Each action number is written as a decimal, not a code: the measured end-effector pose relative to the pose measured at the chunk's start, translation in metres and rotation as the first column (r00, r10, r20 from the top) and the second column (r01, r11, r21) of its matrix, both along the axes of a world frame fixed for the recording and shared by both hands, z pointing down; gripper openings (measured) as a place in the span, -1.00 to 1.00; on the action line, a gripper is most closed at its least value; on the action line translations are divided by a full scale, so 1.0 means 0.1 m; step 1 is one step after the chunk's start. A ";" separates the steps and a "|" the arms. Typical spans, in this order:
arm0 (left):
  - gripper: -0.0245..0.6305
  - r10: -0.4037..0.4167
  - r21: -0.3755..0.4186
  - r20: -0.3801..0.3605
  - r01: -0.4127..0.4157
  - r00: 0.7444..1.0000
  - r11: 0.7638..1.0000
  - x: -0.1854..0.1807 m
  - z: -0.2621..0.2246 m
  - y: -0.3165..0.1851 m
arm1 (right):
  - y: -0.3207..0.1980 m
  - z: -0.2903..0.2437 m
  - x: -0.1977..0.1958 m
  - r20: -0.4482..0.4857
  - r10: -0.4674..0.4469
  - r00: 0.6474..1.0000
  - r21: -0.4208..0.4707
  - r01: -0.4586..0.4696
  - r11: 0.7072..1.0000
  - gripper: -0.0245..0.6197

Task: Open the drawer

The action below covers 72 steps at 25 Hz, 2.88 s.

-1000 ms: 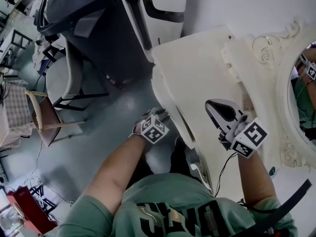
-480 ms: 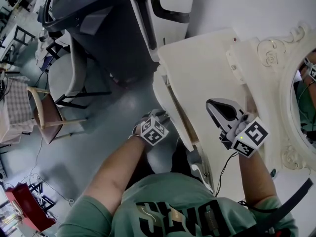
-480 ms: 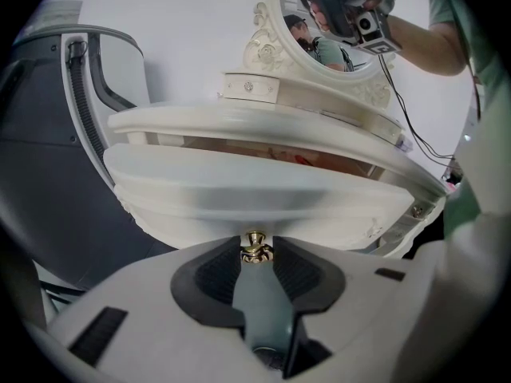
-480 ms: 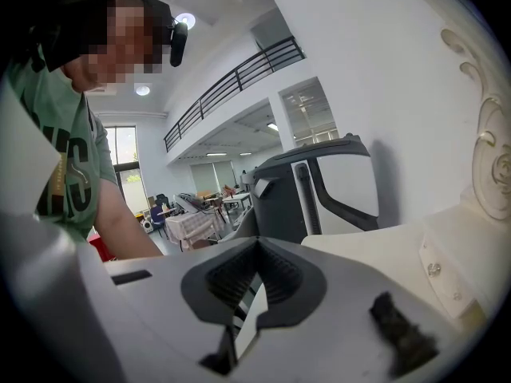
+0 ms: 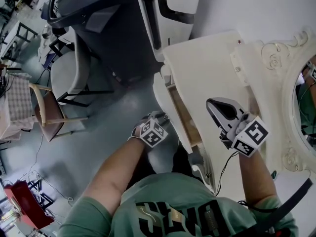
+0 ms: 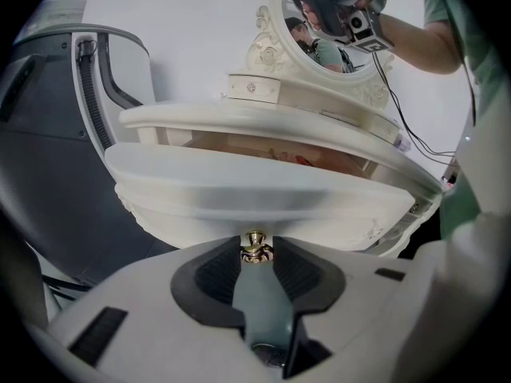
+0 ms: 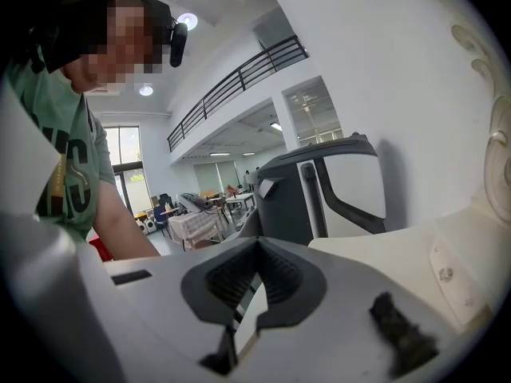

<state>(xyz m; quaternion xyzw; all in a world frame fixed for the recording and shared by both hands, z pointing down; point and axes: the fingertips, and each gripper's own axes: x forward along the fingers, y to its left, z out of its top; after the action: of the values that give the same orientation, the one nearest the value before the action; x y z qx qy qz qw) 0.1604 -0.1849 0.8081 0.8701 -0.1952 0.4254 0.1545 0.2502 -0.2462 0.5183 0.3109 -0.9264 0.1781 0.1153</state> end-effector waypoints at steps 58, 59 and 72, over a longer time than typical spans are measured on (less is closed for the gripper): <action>-0.52 -0.102 0.012 0.016 0.102 0.995 0.995 -1.00 -0.02 0.36 | 0.19 -0.09 -0.83 0.003 -0.091 0.996 0.027 0.091 0.996 -0.89; -0.52 -0.104 0.013 0.016 0.104 0.994 0.995 -1.02 -0.02 0.36 | 0.20 -0.10 -0.84 0.002 -0.091 0.996 0.027 0.091 0.996 -0.89; -0.53 -0.105 0.023 0.011 0.105 0.994 0.994 -1.07 -0.02 0.40 | 0.23 -0.11 -0.91 0.003 -0.097 0.995 0.035 0.097 0.995 -0.89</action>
<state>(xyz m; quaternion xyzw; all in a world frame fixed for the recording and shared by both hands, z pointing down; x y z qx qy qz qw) 0.0530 -0.1454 0.8059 0.8578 -0.2462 0.4198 0.1657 0.1595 -0.2232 0.5072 0.2670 -0.9437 0.1571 0.1162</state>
